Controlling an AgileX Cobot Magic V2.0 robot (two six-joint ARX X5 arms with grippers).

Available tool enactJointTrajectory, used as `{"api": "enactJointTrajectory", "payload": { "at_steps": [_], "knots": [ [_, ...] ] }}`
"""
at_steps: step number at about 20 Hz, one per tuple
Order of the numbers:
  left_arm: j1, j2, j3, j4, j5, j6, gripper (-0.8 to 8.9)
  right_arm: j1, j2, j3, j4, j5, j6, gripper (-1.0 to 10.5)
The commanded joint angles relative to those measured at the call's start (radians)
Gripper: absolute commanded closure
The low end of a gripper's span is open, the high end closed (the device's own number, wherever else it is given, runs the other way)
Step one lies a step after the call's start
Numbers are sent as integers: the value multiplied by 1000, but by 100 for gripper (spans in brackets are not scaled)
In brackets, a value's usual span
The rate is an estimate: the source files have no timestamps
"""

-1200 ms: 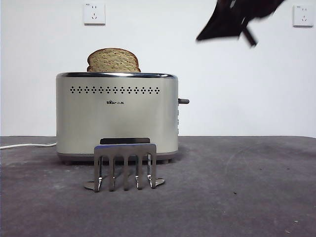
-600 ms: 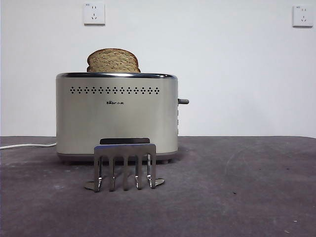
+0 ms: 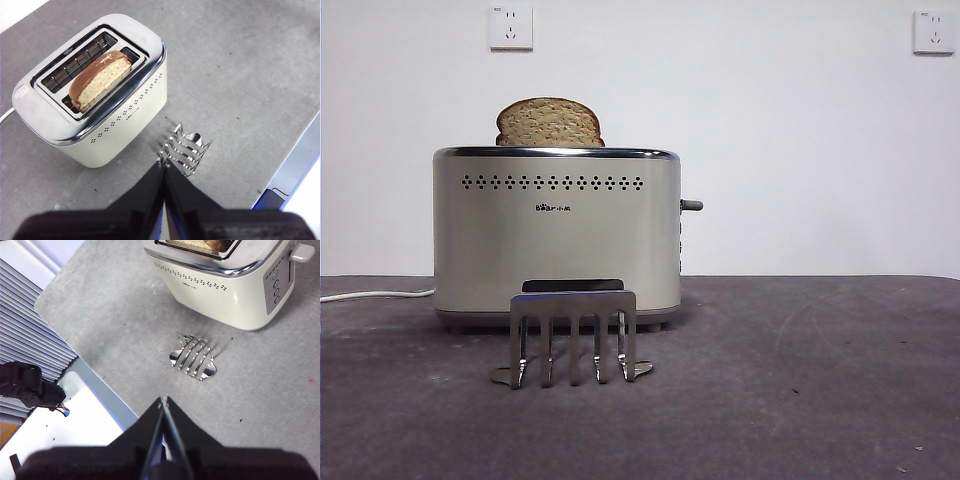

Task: Pick up a slice of bread from the rack,put the bread on the toaster,press the button

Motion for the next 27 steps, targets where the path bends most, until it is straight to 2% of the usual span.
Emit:
{"api": "enactJointTrajectory", "payload": {
  "at_steps": [1,10,12,14,16,18,21,24,27],
  "knots": [
    [-1,-1,-3,1,-2,-3,817,0,0,-4,5,5,-11,946],
    [8,-3,-4,12,-19,-2,817,0,0,-4,5,5,-11,946],
    [49,-29,-4,40,-47,55,817,0,0,-4,5,5,-11,946],
    [127,-84,-14,180,-13,53,817,0,0,-4,5,5,-11,946],
    [223,-171,-70,378,87,54,817,0,0,-4,5,5,-11,946],
    [306,-272,-185,556,116,52,817,0,0,-4,5,5,-11,946],
    [401,-456,-454,781,95,54,817,0,0,-4,5,5,-11,946],
    [452,-616,-739,921,66,52,817,0,0,-4,5,5,-11,946],
    [457,-747,-1002,997,39,49,817,0,0,-4,5,5,-11,946]
  ]
}}
